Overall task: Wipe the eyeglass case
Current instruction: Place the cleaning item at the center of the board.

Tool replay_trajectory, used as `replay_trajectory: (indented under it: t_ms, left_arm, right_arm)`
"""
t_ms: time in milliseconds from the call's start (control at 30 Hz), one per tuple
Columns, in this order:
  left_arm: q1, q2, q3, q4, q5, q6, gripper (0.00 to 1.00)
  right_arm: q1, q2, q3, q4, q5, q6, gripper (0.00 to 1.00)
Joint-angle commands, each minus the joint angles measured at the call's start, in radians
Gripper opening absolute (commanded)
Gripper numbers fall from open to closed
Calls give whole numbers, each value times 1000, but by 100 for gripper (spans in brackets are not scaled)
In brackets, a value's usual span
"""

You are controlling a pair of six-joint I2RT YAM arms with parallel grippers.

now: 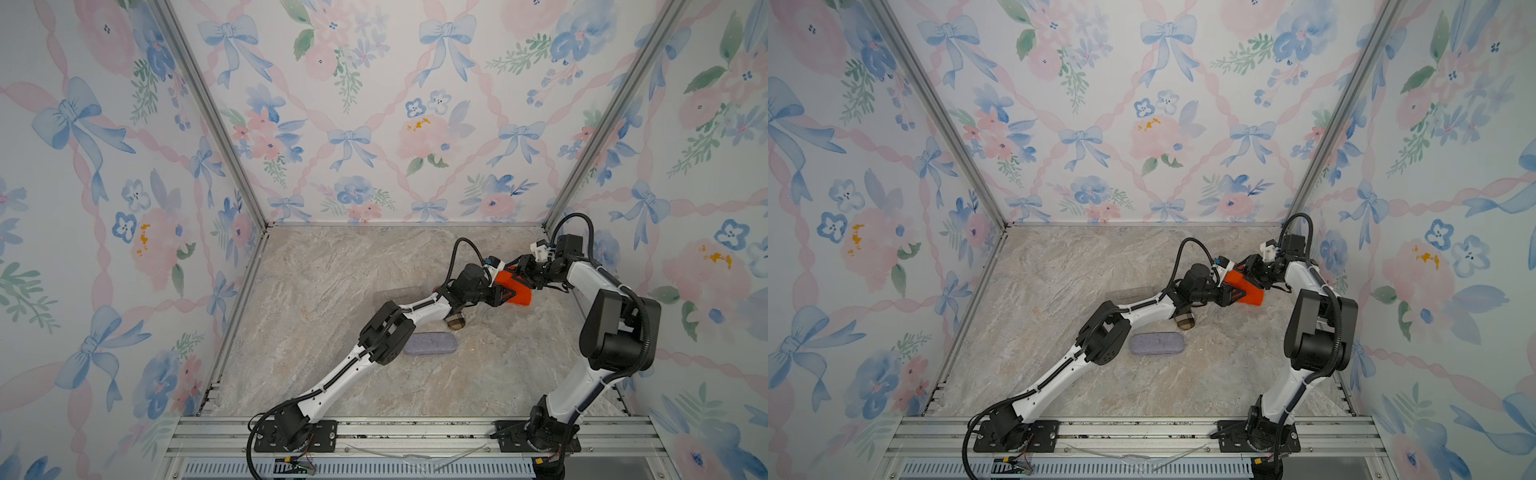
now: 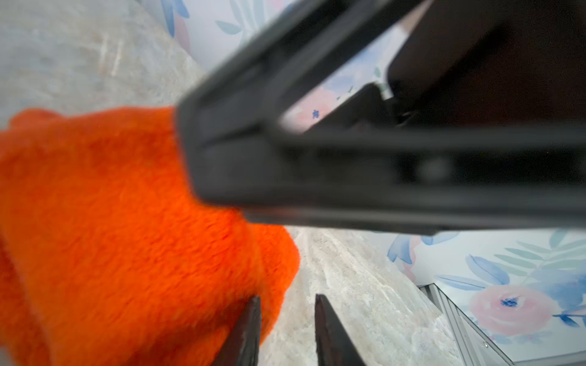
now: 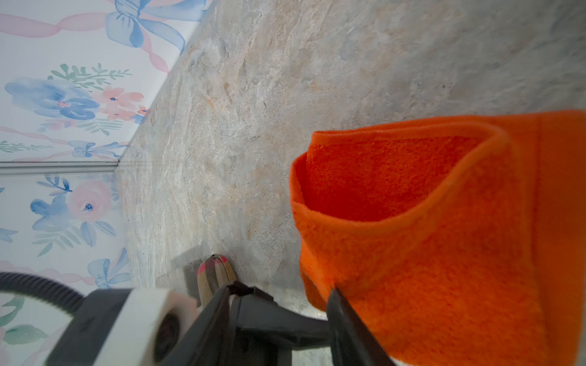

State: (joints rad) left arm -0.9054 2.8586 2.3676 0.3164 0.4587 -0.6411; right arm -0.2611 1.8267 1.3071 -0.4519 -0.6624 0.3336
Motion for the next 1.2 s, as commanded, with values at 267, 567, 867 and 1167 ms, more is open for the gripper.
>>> replay_trajectory:
  t_ms: [267, 567, 867, 1167]
  left_arm:
    - [-5, 88, 162, -354, -254, -71, 29]
    - [-15, 97, 159, -358, -223, -70, 32]
    - [-43, 34, 129, -264, -151, -141, 37]
    - [-86, -2, 111, -143, -84, -234, 45]
  right_arm:
    - [-9, -80, 34, -11, -65, 48, 54]
    - [-9, -103, 75, -23, -59, 57, 54]
    - [-27, -113, -52, 40, 20, 55, 52]
    - [-81, -199, -120, 87, -1, 88, 52]
